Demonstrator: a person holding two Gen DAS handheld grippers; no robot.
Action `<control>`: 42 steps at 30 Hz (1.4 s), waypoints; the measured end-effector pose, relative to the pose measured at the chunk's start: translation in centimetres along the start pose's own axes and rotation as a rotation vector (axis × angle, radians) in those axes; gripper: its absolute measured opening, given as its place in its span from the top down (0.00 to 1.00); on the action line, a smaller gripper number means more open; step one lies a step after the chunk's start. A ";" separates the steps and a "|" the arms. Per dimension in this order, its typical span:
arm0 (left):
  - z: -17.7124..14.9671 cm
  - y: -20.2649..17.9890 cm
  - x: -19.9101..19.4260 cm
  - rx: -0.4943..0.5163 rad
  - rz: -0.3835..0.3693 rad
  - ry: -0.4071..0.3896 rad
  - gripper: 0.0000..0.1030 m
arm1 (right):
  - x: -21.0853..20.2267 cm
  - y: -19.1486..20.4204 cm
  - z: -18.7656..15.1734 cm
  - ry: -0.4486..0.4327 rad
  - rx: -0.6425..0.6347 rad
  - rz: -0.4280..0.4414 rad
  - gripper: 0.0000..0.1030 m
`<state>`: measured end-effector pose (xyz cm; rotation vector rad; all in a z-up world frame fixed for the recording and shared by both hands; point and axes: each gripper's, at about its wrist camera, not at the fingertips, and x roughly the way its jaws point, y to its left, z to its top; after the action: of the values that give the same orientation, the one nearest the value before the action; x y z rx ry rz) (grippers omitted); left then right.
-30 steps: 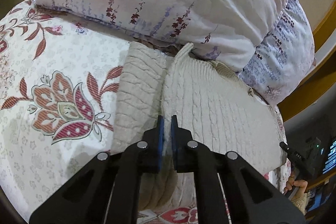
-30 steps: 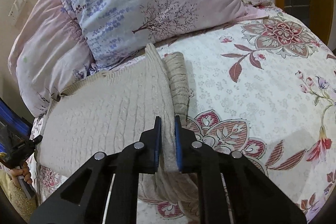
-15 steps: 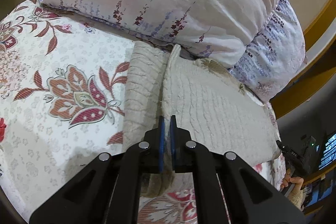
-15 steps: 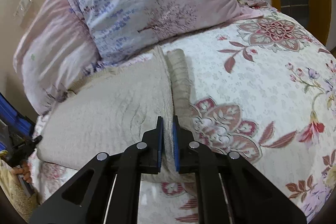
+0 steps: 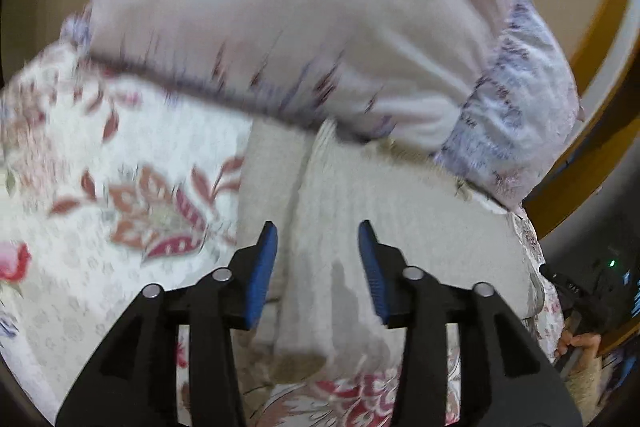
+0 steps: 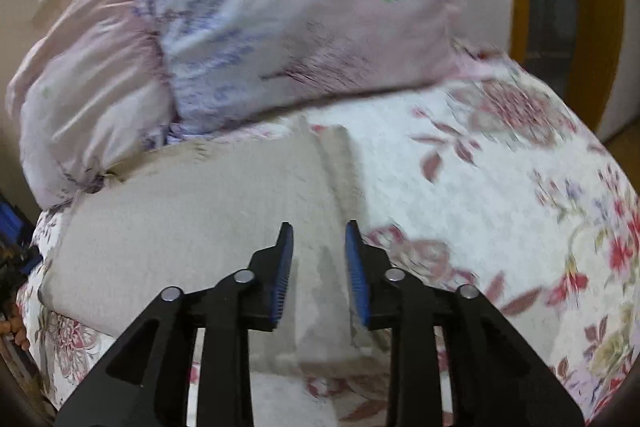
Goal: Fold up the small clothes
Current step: 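Open both tools and lift them off the sweater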
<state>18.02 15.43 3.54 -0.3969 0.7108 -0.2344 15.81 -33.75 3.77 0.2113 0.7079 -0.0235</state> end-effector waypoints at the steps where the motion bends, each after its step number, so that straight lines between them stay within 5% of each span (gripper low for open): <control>1: 0.0 -0.6 0.0 0.019 -0.010 -0.004 0.55 | 0.3 0.7 0.1 0.009 -0.020 0.009 0.72; 9: -1.3 -2.9 3.3 0.075 -0.012 0.115 0.52 | 2.9 4.6 -0.3 0.064 -0.109 0.050 0.72; 12: -2.2 -2.6 4.2 0.094 0.014 0.142 0.51 | 5.1 5.3 -1.4 0.140 -0.173 -0.006 0.64; 15: -2.3 -3.1 4.2 0.130 0.023 0.139 0.46 | 5.0 5.7 -1.6 0.122 -0.204 -0.029 0.61; 21: -0.1 -0.8 2.3 -0.029 -0.046 0.077 0.33 | 4.0 7.0 -0.1 0.082 -0.155 0.045 0.59; 29: 1.7 5.2 1.8 -0.350 -0.081 0.050 0.31 | 5.8 13.7 0.0 0.109 -0.243 0.151 0.55; 37: 1.7 6.0 3.5 -0.431 -0.106 0.097 0.29 | 8.3 17.7 -1.5 0.152 -0.349 0.094 0.53; 42: 1.6 5.7 4.3 -0.435 -0.106 0.111 0.28 | 8.0 18.3 -2.4 0.107 -0.398 0.049 0.52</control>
<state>22.69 19.47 -0.36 -0.8420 0.8525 -0.2016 22.00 -15.00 0.20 -0.1524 0.7982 0.1754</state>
